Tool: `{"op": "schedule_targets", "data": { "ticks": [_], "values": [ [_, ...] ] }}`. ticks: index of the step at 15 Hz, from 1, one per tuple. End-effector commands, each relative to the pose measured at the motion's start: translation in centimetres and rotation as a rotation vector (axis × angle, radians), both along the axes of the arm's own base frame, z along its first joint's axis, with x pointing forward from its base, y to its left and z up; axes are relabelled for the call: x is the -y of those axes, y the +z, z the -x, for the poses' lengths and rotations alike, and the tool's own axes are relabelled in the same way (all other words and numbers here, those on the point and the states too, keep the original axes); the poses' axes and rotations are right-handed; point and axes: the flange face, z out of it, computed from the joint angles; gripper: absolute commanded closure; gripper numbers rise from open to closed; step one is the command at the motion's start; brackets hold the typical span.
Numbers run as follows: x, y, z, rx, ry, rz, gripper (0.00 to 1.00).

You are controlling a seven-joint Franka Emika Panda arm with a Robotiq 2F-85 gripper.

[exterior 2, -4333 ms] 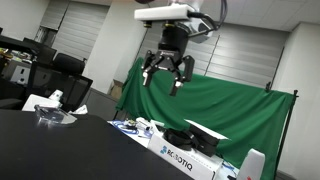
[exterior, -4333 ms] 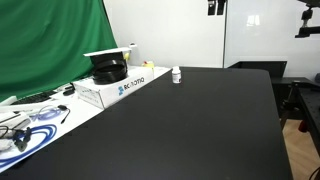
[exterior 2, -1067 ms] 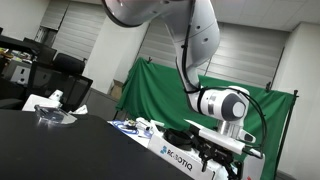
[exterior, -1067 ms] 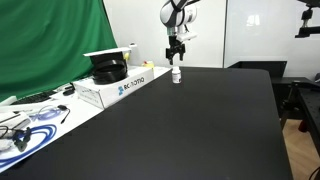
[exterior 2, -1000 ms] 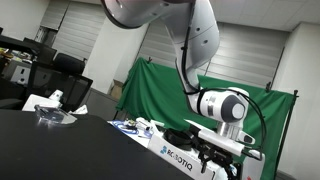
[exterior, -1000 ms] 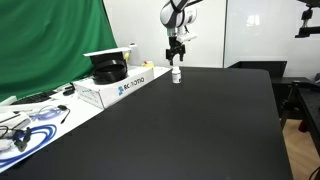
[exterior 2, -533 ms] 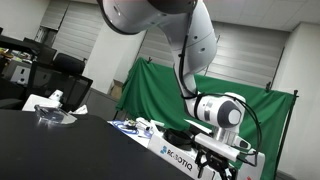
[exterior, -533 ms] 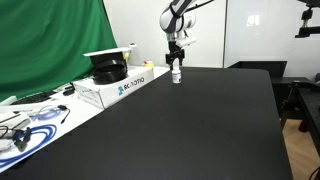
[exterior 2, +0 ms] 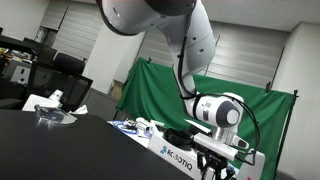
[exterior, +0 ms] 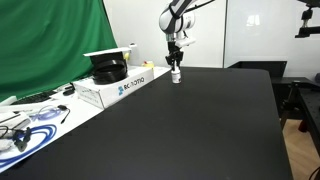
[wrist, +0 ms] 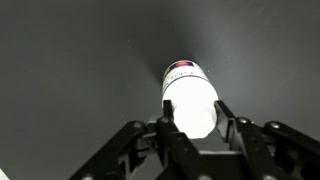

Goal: Pick the bottle and move it to the left of the table

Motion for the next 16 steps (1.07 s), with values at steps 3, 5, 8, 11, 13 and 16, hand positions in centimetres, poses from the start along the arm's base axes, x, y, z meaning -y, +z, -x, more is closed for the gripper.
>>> {"op": "schedule_targets", "data": {
  "ticks": [3,5,8,11,13,16],
  "values": [
    [-1.6,5.4,0.8,-0.017,-0.032,-0.021,0.81],
    [-2.7,8.3,1.5,-0.008,-0.015,-0.023,0.81],
    [-4.8,12.2,3.3,0.006,0.016,-0.022,0.81],
    [-7.1,14.5,5.2,0.014,0.054,-0.026,0.81],
    [-8.8,15.0,7.0,-0.003,0.083,-0.045,0.81],
    [-11.1,14.4,10.2,-0.043,0.124,-0.072,0.81]
  ]
}}
